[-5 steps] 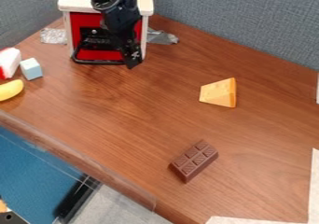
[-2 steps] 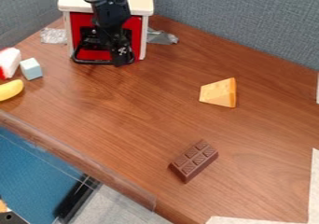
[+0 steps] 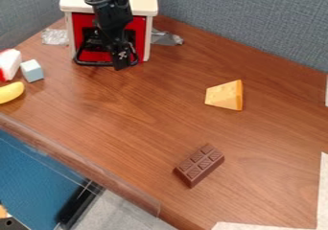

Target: Open the drawer

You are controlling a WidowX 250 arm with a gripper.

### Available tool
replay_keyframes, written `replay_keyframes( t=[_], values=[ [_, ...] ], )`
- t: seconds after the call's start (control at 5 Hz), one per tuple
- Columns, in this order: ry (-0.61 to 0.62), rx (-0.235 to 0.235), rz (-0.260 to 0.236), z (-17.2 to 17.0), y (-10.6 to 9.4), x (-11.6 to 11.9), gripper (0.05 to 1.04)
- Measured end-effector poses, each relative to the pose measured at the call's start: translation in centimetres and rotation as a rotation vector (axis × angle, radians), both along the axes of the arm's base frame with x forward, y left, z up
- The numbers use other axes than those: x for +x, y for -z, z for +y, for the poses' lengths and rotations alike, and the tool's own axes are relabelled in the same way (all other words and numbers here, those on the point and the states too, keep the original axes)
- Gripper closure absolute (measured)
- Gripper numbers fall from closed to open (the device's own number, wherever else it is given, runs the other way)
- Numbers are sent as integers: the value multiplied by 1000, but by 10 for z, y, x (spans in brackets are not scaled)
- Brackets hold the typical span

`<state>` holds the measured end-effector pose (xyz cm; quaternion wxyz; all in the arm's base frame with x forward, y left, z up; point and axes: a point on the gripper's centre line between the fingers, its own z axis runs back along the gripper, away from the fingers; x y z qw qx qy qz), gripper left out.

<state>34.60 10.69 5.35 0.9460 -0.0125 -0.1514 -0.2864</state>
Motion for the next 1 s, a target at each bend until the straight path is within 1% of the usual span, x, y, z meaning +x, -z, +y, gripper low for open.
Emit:
replay_keyframes(
  t=[0.2, 0.4, 0.6, 0.8, 1.0],
  values=[
    [11, -1, 12, -2, 4, -4, 84],
    [15, 18, 9, 0, 7, -6, 84],
    [23, 27, 10, 0, 10, -9, 84],
    [37, 13, 72, -4, 30, -24, 79],
    [66, 23, 45, -8, 36, -28, 83]
  ],
)
